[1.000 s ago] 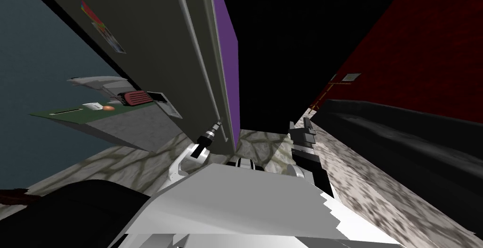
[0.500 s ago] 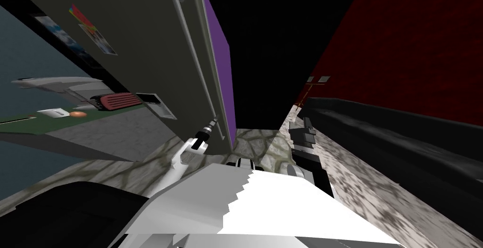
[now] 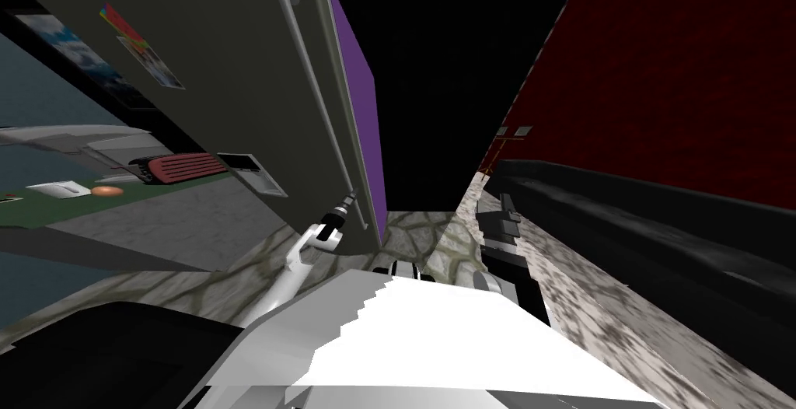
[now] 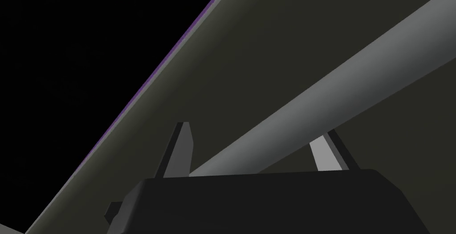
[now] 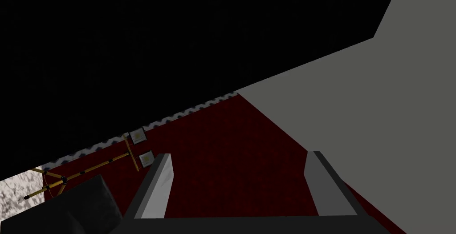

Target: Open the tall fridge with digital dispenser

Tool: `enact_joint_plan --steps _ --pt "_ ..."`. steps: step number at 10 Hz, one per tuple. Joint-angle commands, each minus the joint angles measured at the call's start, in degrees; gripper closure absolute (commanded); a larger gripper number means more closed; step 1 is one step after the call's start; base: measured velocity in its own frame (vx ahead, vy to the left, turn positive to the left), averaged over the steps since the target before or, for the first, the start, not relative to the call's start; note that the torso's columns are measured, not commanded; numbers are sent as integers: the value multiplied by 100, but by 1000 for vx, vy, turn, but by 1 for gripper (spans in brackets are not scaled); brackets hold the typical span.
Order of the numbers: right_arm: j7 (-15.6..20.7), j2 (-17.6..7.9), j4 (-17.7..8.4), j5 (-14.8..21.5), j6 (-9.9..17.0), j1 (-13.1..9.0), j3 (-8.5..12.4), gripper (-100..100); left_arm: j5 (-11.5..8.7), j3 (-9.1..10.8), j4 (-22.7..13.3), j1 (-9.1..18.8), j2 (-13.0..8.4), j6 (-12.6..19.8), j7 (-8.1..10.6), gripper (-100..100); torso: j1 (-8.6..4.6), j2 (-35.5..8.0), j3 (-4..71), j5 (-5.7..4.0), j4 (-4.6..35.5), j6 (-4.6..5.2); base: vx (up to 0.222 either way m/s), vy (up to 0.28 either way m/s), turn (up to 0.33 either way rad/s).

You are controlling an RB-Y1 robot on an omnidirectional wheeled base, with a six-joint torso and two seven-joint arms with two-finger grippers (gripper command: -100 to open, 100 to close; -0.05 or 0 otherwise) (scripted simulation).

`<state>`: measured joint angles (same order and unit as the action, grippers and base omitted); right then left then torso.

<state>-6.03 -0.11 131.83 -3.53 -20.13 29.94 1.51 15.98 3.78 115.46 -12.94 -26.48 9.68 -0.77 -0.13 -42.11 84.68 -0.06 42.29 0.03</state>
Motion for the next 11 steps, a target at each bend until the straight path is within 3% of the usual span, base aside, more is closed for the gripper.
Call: enact_joint_plan --steps 1,7,8,9,11 --pt "0 0 0 0 0 0 -1 0 56 -256 389 -330 22 -120 -43 100 2 2 8 3 6 0 127 36 202" --pt "0 0 0 0 0 -1 -1 0 241 -838 1203 -1062 148 -333 -171 100 14 -14 -7 17 -8 4 96 18 199" --pt "0 0 0 0 0 -1 -1 0 234 -762 1126 -962 104 -280 -184 100 6 -17 -5 13 -4 5 37 3 33" --pt "0 1 0 0 0 -3 -2 0 214 -966 1347 -1122 -111 -417 -160 100 13 -23 -11 13 0 3 -73 198 -118" --pt "0 -1 -1 0 1 -6 0 0 200 -1059 1446 -1196 -217 -485 -140 100 77 -78 -50 32 20 -19 -188 222 -104"
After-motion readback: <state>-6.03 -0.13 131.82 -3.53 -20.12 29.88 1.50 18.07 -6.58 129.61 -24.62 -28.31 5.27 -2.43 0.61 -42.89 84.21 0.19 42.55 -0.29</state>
